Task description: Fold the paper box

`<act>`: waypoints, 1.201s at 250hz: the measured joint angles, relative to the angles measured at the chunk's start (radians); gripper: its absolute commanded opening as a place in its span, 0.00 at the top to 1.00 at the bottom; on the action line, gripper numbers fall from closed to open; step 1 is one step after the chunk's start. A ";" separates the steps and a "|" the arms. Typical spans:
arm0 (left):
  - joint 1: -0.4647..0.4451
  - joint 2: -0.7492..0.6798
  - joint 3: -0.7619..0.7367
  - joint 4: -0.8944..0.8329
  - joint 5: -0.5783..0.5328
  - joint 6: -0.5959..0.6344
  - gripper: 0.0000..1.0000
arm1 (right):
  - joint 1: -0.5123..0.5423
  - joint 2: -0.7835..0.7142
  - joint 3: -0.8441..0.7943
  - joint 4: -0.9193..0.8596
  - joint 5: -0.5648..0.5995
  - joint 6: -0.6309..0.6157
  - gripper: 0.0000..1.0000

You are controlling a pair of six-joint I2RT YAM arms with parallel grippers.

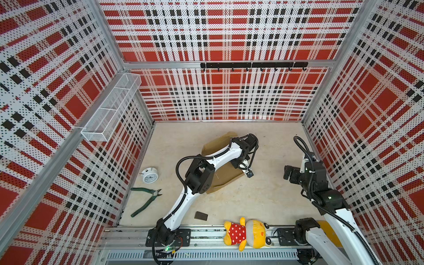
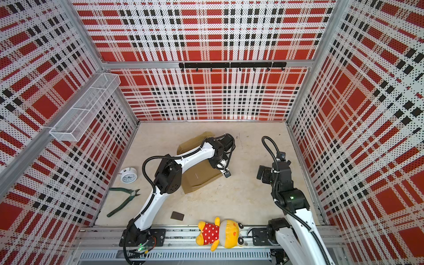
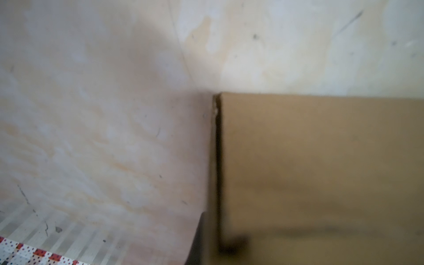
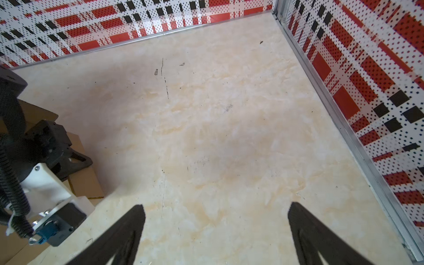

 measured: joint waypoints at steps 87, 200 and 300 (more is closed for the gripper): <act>-0.013 0.015 -0.020 0.054 -0.002 0.019 0.79 | 0.000 0.041 0.000 0.000 -0.018 -0.001 0.00; -0.015 -0.006 -0.071 0.119 -0.001 0.024 0.62 | -0.001 0.045 0.000 0.002 -0.038 0.000 0.00; -0.015 -0.159 -0.212 0.131 0.011 0.033 0.39 | -0.002 0.121 0.003 0.050 -0.123 0.000 0.00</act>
